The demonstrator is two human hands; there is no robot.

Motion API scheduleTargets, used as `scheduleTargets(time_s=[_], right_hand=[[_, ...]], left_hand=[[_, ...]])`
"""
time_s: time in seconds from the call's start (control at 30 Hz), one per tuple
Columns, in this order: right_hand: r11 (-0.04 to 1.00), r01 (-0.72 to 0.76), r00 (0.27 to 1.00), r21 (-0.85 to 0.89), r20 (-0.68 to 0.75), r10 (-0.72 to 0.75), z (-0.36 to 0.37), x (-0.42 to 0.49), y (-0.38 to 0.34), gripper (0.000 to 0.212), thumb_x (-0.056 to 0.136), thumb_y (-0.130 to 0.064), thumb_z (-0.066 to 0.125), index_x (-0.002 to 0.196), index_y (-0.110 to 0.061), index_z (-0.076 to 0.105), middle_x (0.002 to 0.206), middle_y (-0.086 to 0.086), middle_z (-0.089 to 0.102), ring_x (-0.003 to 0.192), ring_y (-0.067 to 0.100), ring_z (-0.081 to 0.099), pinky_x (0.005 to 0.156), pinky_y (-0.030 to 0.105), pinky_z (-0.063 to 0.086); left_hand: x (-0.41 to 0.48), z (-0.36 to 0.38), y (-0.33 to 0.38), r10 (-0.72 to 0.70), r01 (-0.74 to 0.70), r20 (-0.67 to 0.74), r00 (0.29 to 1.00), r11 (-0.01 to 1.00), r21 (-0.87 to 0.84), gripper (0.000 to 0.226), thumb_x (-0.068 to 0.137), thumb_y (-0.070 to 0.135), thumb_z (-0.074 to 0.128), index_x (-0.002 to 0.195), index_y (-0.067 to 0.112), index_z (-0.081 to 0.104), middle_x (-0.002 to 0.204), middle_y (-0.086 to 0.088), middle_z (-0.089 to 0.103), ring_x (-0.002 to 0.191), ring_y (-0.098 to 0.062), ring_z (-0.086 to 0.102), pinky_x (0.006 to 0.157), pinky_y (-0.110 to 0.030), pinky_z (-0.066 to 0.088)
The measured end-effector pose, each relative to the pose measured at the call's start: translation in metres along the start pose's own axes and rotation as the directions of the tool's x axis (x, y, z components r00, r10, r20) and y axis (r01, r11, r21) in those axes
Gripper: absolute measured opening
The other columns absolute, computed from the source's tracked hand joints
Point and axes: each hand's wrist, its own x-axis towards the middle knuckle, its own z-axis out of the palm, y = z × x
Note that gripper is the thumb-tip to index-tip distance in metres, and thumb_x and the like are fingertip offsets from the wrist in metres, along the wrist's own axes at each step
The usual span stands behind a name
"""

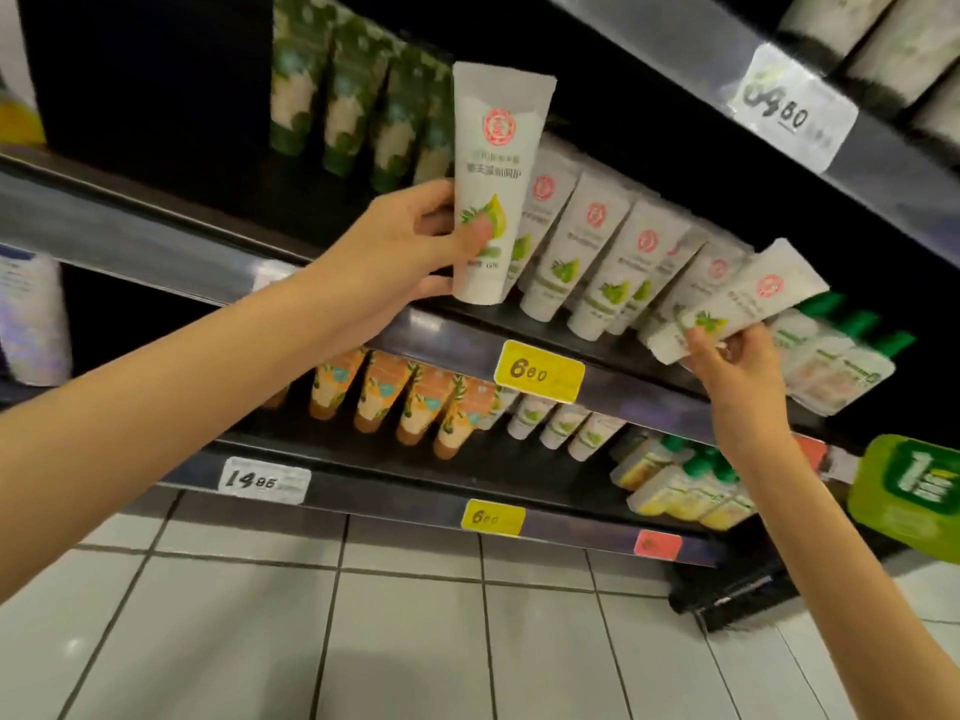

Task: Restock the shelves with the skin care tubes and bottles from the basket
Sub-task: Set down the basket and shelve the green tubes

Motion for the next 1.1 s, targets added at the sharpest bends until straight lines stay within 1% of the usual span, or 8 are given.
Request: scheduleTargets(time_s=[0.23,0.33,0.5,0.6,0.7,0.77,0.9,1.1], right_hand=[[0.996,0.02,0.994,-0.084,0.111,-0.01,0.02,0.014,0.014,0.021,0.092,-0.016,0.056,0.112,-0.01,0.053,0.112,0.006,0.06,0.097,0.011,0.058,0.083,0.016,0.049],[0.993,0.028,0.996,-0.119,0.088,-0.018,0.025,0.02,0.016,0.027,0.092,-0.018,0.056,0.117,-0.008,0.053,0.114,0.005,0.06,0.102,0.013,0.057,0.089,0.024,0.045],[0.994,0.006,0.996,-0.109,0.085,0.003,0.027,0.025,0.02,0.027,0.091,-0.02,0.056,0.117,-0.013,0.052,0.111,-0.002,0.061,0.101,0.009,0.057,0.079,0.012,0.044],[0.995,-0.043,0.994,-0.09,0.1,0.052,0.027,0.025,0.021,0.03,0.091,-0.021,0.057,0.119,-0.011,0.052,0.112,-0.002,0.061,0.106,0.013,0.058,0.085,0.017,0.045],[0.992,-0.079,0.996,-0.095,-0.059,0.073,0.025,0.01,0.014,0.041,0.087,-0.026,0.062,0.123,-0.011,0.049,0.117,0.005,0.059,0.098,0.011,0.056,0.082,0.016,0.044],[0.997,0.04,0.993,-0.073,-0.112,-0.048,0.023,-0.014,0.002,0.045,0.083,-0.028,0.066,0.123,-0.016,0.048,0.11,0.004,0.057,0.09,0.009,0.054,0.074,0.011,0.044],[0.98,0.197,0.968,0.039,0.153,-0.2,0.038,-0.061,-0.023,0.048,0.078,-0.024,0.071,0.116,-0.035,0.044,0.106,-0.017,0.057,0.095,-0.002,0.058,0.076,0.01,0.048],[0.991,0.096,0.995,0.097,-0.032,-0.093,0.024,-0.049,-0.011,0.036,0.082,-0.016,0.068,0.113,-0.019,0.051,0.107,-0.01,0.063,0.098,-0.001,0.06,0.081,0.012,0.049]], left_hand=[[0.009,0.018,-0.019,-0.081,0.078,0.064,0.995,0.996,0.054,0.027,0.086,0.014,0.058,0.111,0.024,0.058,0.114,0.002,0.065,0.102,-0.007,0.064,0.08,-0.024,0.056],[0.015,0.024,-0.022,-0.118,0.117,0.047,0.992,0.993,0.025,0.024,0.086,0.015,0.059,0.108,0.024,0.058,0.11,0.001,0.065,0.099,-0.009,0.065,0.078,-0.025,0.057],[0.023,0.038,-0.023,-0.143,0.141,0.063,0.988,0.99,0.026,0.03,0.086,0.014,0.059,0.115,0.02,0.057,0.11,0.0,0.065,0.1,-0.009,0.065,0.08,-0.027,0.057],[0.023,0.047,-0.024,-0.153,0.151,0.103,0.983,0.988,0.028,0.032,0.086,0.015,0.059,0.118,0.021,0.057,0.112,0.002,0.065,0.1,-0.007,0.064,0.077,-0.023,0.057],[0.02,0.057,-0.026,-0.161,0.158,0.114,0.98,0.987,0.037,0.032,0.085,0.014,0.061,0.115,0.023,0.058,0.113,0.001,0.063,0.101,-0.007,0.064,0.077,-0.023,0.057],[0.018,0.063,-0.029,-0.153,0.146,0.085,0.985,0.986,0.074,0.032,0.083,0.014,0.063,0.113,0.023,0.059,0.11,0.002,0.063,0.102,-0.009,0.063,0.079,-0.025,0.057],[0.007,0.08,-0.037,-0.151,0.14,0.131,0.98,0.986,0.091,0.03,0.08,0.015,0.067,0.108,0.026,0.062,0.095,0.008,0.066,0.096,-0.008,0.066,0.075,-0.023,0.057],[0.007,0.089,-0.036,-0.217,0.199,0.211,0.953,0.974,0.105,0.031,0.087,0.014,0.059,0.116,0.023,0.056,0.109,0.0,0.066,0.102,-0.009,0.064,0.085,-0.021,0.054]])
